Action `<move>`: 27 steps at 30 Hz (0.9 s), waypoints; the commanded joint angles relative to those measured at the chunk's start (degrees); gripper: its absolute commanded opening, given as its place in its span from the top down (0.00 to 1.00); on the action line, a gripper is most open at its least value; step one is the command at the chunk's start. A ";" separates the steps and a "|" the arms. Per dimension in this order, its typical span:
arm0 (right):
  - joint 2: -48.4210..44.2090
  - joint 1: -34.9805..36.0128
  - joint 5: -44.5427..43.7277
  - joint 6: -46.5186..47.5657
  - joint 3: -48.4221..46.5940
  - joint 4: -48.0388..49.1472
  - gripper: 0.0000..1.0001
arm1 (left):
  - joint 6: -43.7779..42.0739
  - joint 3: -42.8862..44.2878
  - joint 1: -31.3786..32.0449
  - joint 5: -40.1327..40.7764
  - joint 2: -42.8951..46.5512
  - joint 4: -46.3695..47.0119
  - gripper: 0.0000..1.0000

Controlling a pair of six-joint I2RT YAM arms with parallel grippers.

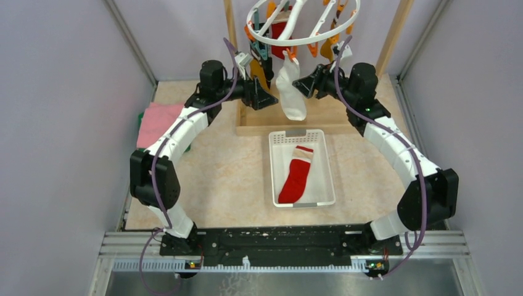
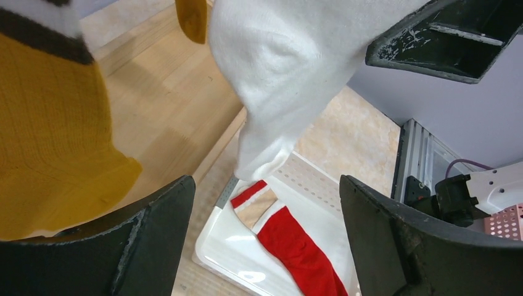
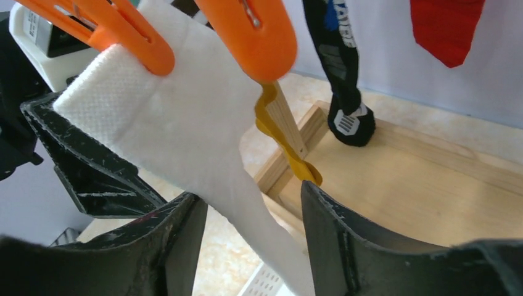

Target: Remove the socks clipped to the hanger

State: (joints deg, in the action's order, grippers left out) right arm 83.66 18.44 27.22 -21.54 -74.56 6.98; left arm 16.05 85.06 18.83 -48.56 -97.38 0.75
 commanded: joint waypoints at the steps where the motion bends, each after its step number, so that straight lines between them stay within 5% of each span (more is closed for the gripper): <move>1: 1.38 2.54 3.67 -0.06 -3.70 4.16 0.48 | -2.23 0.31 -0.13 -0.17 3.61 -2.52 0.07; 7: 2.99 4.30 4.33 -3.86 -6.17 4.06 0.81 | -2.93 0.86 -0.24 0.26 5.59 -6.05 0.07; 13: -0.72 4.28 4.71 -7.41 -4.80 4.88 0.97 | -5.41 2.02 -0.28 -0.12 7.78 -11.20 0.07; 27: -3.53 3.08 18.03 -20.89 -2.25 10.82 0.94 | 7.70 3.07 -2.79 -7.72 8.15 -4.66 0.01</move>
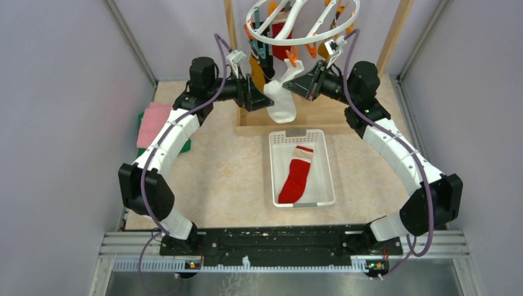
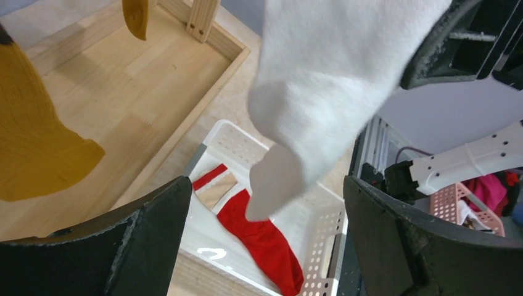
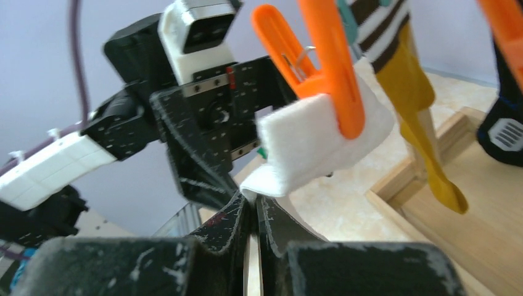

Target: Remove the socks clipped to the hanger

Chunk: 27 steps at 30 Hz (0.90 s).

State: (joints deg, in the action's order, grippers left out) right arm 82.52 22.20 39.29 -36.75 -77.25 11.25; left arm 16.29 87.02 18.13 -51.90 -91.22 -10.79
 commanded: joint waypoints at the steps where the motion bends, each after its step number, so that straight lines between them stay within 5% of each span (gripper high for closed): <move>1: -2.20 -0.73 6.59 -6.45 0.29 6.78 0.95 | 10.71 0.47 -2.55 -5.86 1.59 9.47 0.01; 7: -2.08 -0.89 8.00 -7.41 0.46 6.16 0.95 | 22.50 0.17 -2.71 -11.73 2.29 21.54 0.01; 20: -1.04 -0.86 11.62 -12.73 3.28 13.12 0.94 | 23.95 -4.52 -1.87 -12.29 2.23 21.54 0.06; 24: -0.51 -0.84 11.06 -12.64 2.41 12.17 0.84 | 25.75 -4.67 -1.67 -12.85 1.99 22.20 0.34; 27: -0.30 -0.88 10.13 -10.31 0.29 7.80 0.78 | 25.82 -4.91 -1.61 -11.92 2.46 22.27 0.71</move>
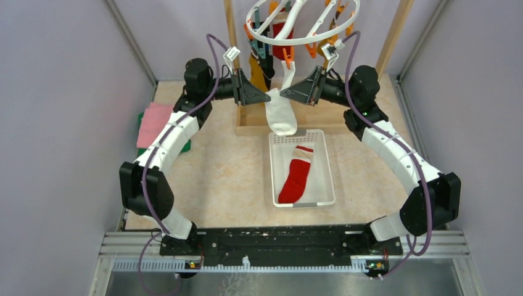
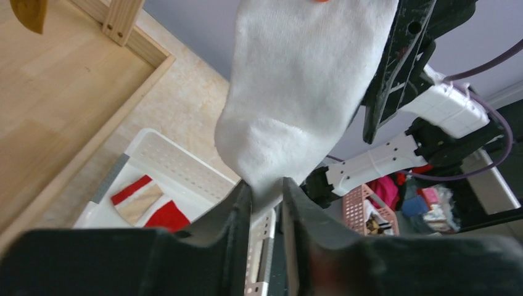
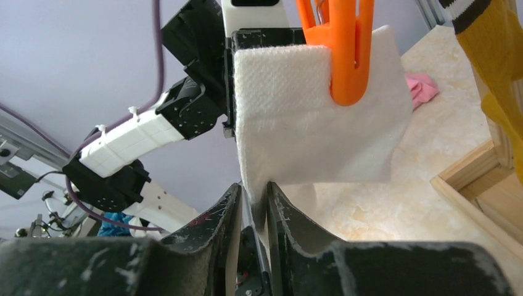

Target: Remove the socks clipped to the hanger

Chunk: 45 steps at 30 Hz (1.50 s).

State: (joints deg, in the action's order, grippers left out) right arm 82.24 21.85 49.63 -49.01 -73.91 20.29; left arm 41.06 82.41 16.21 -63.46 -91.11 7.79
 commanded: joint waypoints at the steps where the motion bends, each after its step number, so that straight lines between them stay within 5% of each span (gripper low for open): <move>1: -0.11 -0.56 -1.04 3.45 -4.00 -3.93 0.75 | 0.97 -0.38 0.32 0.01 2.65 3.72 0.79; 5: -0.47 -0.49 -3.62 7.00 -6.78 -10.10 0.53 | 0.60 -0.65 0.44 1.07 3.38 4.05 1.00; 7: -0.49 -0.53 -7.11 10.38 -9.42 -15.59 0.35 | 0.59 -0.64 0.64 0.62 3.45 4.03 1.00; 11: -0.26 -0.49 -14.96 14.94 -14.78 -23.06 0.20 | -1.21 -0.74 1.38 1.09 4.30 2.88 1.00; 19: 3.01 1.69 -25.31 21.52 -25.56 -29.90 0.20 | -2.83 0.24 3.60 3.20 3.97 0.31 1.00; 30: 11.32 1.70 -22.32 25.55 -36.16 -34.34 0.31 | -2.82 2.43 5.19 2.90 3.97 -1.28 1.00; 38: 10.77 2.14 -19.34 22.92 -33.53 -28.00 0.37 | -2.65 2.98 5.64 3.67 3.72 -1.47 1.00; 45: 8.75 2.75 -21.19 24.32 -30.19 -26.67 0.25 | -2.61 3.48 5.88 4.13 3.43 -1.60 1.00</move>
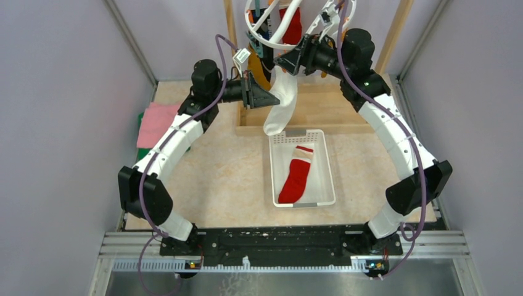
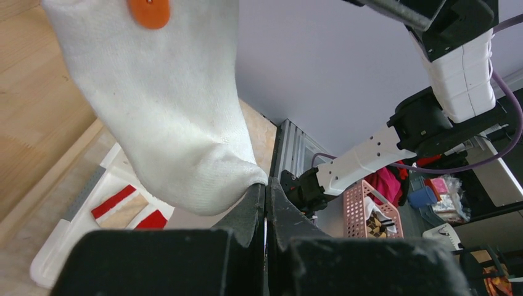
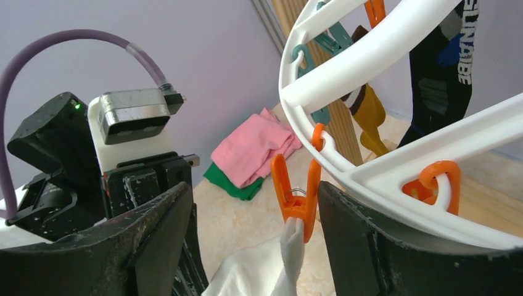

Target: Remove the socks clipped to the hanger

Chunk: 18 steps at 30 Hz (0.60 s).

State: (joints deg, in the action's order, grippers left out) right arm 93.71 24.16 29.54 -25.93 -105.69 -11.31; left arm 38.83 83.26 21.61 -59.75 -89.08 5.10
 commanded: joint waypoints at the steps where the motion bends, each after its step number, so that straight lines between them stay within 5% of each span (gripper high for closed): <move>1: -2.80 0.57 -1.33 1.42 1.63 4.94 0.25 | -0.40 2.68 0.61 0.42 1.34 1.13 1.00; 12: -3.72 4.17 -12.55 10.24 4.44 5.36 0.26 | 0.47 2.70 2.07 -0.32 2.15 1.01 1.00; 18: -7.05 6.30 -21.45 13.67 11.37 12.59 0.37 | -0.64 2.06 2.12 -0.78 3.13 -0.27 1.00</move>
State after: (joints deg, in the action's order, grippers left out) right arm 90.67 28.86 15.73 -15.97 -96.71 -5.93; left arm 38.87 84.12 23.46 -59.29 -88.99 4.91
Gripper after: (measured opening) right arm 0.671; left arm 0.008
